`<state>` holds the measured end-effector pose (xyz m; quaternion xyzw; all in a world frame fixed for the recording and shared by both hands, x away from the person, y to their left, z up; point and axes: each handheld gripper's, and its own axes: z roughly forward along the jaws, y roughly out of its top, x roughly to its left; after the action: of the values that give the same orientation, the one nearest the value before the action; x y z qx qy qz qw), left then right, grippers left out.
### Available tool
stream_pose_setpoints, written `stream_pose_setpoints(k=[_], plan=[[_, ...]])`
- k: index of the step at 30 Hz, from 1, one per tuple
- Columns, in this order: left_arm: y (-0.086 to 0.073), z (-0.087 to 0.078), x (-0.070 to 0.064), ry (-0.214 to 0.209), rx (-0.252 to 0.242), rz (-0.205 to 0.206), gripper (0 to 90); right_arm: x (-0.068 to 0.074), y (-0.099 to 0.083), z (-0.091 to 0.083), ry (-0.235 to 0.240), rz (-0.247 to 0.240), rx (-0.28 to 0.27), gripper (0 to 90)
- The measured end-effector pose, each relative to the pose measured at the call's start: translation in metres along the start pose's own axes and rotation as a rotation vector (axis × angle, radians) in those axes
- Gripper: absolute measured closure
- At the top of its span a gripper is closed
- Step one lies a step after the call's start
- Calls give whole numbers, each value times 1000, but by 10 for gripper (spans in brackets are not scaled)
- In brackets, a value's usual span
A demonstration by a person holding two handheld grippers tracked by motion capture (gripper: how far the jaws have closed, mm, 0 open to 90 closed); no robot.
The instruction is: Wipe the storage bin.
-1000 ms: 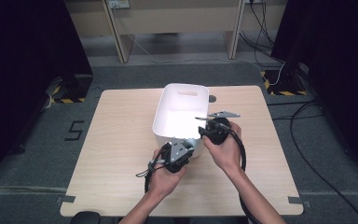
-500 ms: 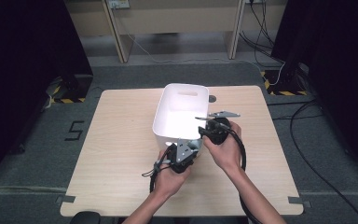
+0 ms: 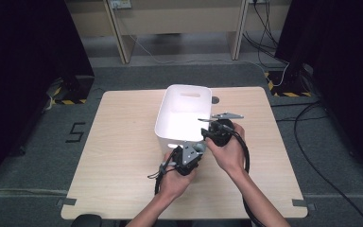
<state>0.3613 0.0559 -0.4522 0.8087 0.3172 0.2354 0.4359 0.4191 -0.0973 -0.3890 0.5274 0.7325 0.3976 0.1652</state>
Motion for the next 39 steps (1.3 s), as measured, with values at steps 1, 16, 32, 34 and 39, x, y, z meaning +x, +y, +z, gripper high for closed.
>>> stream_pose_setpoints(k=[1, 16, 32, 34, 39], plan=[[0, 1, -1, 1, 2, 1, 820, 0, 0, 0, -1, -1, -1, 673], [-3, 7, -4, 2, 5, 7, 820, 0, 0, -1, 0, -7, 0, 674], [-7, 18, -7, -3, 31, 12, 819, 0, 0, -1, 0, -12, 2, 674], [-9, 20, -7, -4, 39, 15, 820, 0, 0, -1, 0, -17, 1, 674], [-11, 24, -7, -4, 49, 20, 820, 0, 0, 0, 4, -15, 4, 675]])
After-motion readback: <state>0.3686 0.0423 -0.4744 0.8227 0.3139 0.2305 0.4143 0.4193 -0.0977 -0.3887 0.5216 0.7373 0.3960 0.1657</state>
